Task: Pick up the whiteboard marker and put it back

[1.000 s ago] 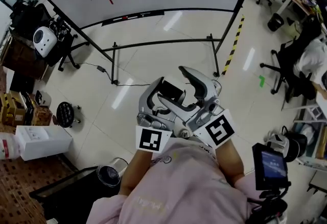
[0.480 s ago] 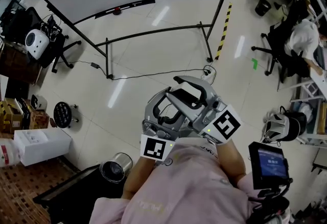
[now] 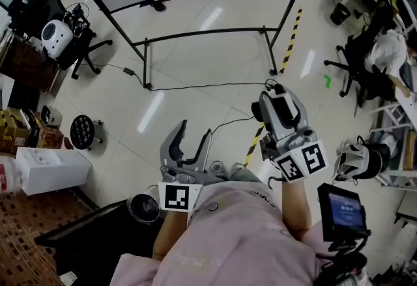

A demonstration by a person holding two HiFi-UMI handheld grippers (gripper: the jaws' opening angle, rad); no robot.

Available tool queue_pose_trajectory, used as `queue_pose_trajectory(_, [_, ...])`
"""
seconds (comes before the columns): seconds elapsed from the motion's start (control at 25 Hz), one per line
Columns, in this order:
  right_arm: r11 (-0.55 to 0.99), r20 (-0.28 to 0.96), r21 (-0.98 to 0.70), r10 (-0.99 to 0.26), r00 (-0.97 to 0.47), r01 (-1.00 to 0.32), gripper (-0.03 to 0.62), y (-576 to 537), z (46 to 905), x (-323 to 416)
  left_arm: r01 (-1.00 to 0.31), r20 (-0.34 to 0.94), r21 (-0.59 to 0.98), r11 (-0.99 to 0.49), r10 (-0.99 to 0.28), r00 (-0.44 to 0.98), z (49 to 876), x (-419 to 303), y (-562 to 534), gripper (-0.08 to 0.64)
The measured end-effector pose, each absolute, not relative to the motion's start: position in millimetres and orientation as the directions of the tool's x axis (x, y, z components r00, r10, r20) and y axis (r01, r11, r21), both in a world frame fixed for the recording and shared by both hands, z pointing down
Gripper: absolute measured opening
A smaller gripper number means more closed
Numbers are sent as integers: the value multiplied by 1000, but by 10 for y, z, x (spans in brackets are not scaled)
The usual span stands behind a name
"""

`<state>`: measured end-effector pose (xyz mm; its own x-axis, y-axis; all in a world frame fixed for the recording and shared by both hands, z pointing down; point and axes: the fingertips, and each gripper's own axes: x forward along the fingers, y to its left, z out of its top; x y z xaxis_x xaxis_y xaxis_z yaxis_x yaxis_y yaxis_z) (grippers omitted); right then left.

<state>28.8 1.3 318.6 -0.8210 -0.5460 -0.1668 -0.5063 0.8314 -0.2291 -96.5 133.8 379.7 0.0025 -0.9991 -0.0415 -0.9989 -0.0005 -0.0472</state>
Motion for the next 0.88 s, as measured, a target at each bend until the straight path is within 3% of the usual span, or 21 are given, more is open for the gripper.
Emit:
queue_pose_trajectory(0.12, [830,-179,-229,-550,-816,-510,160,62,3124,297,-992,-106,-43,122,-988,-117,3566,-1253,1636,230])
queue_pose_trajectory(0.32, [839,-173,-182,-540,-824,-512,161,248,3074,275,-971,-89,49,233,-968,-236,3487,-1445,1989,230])
queue_pose_trajectory(0.72, [851,-158,-148,-523,-837,-504,161,441,3077,437,-988,-7,73,135,-991,-136,3587,-996,1732,241])
queue_pose_trajectory(0.88, [851,-158,-145,-524,-837,-506,163,438,3112,513,-990,4,74,122,-992,-122,3631,-886,1635,310])
